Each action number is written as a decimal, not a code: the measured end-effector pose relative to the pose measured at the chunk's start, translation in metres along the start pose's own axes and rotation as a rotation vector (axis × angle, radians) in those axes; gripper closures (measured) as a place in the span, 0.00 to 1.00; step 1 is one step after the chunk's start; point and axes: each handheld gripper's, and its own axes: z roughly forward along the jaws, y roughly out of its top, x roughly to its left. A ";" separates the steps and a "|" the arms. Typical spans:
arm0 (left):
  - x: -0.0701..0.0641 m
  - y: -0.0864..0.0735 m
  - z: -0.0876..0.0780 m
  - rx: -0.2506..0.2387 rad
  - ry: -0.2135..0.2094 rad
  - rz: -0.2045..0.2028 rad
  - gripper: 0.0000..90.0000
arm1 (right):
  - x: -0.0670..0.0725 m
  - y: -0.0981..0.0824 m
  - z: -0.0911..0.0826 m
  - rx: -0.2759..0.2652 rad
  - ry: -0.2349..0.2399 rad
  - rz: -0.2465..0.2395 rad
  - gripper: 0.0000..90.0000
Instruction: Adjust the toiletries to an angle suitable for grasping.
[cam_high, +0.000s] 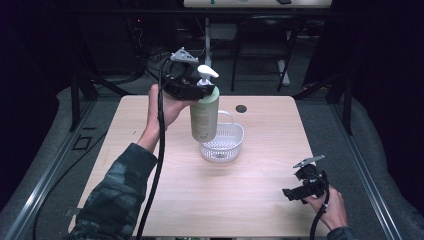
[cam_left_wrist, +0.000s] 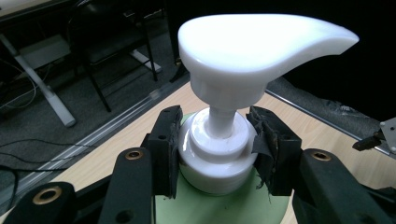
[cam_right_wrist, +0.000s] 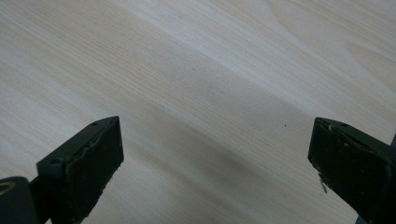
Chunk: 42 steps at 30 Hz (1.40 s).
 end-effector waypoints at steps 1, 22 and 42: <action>0.000 0.000 0.001 -0.001 0.001 0.001 0.62 | 0.000 0.000 0.000 0.000 0.000 0.000 0.03; -0.003 -0.002 0.033 0.008 -0.007 -0.015 0.62 | 0.001 0.000 0.001 0.006 0.005 -0.002 0.03; -0.003 -0.014 0.055 -0.007 -0.009 -0.044 0.62 | 0.001 -0.001 0.000 0.007 0.005 -0.009 0.03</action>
